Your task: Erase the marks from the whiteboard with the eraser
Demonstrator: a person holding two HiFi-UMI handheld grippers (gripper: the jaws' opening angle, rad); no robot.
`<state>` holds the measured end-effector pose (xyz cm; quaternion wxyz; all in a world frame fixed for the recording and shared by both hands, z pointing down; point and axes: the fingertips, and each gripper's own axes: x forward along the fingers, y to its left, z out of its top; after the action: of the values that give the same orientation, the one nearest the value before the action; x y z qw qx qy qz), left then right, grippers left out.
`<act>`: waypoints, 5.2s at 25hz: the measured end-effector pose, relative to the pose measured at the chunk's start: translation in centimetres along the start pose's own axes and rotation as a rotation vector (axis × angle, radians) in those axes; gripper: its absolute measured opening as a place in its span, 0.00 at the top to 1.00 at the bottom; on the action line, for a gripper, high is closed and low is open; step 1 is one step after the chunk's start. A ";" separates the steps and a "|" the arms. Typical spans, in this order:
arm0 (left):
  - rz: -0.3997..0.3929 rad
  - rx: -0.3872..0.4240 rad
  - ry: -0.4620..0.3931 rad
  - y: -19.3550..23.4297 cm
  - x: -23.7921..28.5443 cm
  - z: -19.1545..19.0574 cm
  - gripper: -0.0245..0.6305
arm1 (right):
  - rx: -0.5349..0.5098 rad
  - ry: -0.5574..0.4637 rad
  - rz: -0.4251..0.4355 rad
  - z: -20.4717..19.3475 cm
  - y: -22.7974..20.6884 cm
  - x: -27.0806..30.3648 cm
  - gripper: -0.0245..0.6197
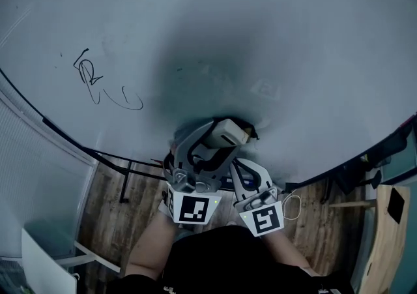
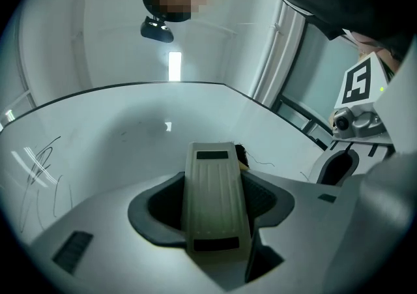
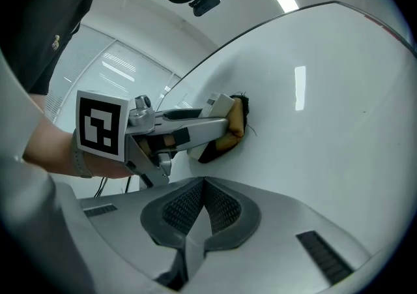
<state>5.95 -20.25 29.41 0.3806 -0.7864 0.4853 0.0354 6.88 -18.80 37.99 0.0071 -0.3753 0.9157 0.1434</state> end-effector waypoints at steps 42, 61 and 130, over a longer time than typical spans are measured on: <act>0.329 -0.261 -0.022 28.6 -17.5 -11.3 0.56 | -0.052 0.046 -0.102 0.4 15.9 12.2 0.92; 0.249 -0.067 -0.053 30.9 -9.8 -1.9 0.56 | -0.049 0.037 -0.155 0.7 14.9 9.8 0.92; 0.357 -0.050 -0.112 31.2 -3.9 5.5 0.56 | -0.030 0.041 -0.056 2.5 11.8 5.2 0.92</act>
<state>-19.05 -21.35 9.56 0.3751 -0.6939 0.5940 0.1583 -5.17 -13.70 37.96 -0.0133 -0.4036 0.9025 0.1493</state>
